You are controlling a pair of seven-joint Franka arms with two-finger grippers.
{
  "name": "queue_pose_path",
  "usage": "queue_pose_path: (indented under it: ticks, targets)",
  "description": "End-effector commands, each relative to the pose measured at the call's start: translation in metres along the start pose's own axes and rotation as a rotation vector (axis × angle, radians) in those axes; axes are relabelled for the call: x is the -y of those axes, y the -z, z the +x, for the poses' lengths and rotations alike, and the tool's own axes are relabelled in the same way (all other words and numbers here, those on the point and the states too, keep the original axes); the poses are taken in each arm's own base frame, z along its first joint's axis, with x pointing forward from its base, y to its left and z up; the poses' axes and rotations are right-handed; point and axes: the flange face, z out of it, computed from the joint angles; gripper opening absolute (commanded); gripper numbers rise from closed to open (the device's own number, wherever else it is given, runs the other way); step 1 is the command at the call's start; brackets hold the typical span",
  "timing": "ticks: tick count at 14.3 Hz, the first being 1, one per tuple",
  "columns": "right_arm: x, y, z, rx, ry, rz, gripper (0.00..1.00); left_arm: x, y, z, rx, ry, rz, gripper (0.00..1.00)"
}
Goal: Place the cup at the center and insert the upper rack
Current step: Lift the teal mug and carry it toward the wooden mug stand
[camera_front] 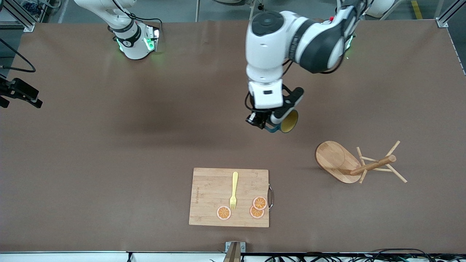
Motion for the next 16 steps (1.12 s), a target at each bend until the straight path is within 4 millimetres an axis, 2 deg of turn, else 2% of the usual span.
queue_pose_path:
  ticks: [1,4,7,9,13,16]
  targets:
    - [0.001,0.005,0.0,-0.001,0.003,0.0,1.0,0.04,0.006,0.031,0.095,0.048,-0.038,0.0]
    - [0.004,0.005,0.0,-0.002,0.006,0.002,1.0,0.059,0.004,0.077,0.15,0.147,-0.061,0.0]
    - [0.003,0.004,0.0,0.002,0.004,0.002,1.0,0.082,-0.009,0.129,0.25,0.201,-0.061,0.0]
    - [0.003,0.004,0.0,0.004,0.004,0.002,1.0,0.095,-0.013,0.151,0.285,0.193,-0.072,0.0]
    - [0.002,0.004,0.0,0.004,0.003,0.002,1.0,0.117,-0.019,0.2,0.37,0.283,-0.111,0.0]
    - [0.003,0.004,0.0,0.004,0.004,0.002,1.0,0.125,-0.021,0.222,0.409,0.345,-0.134,0.0]
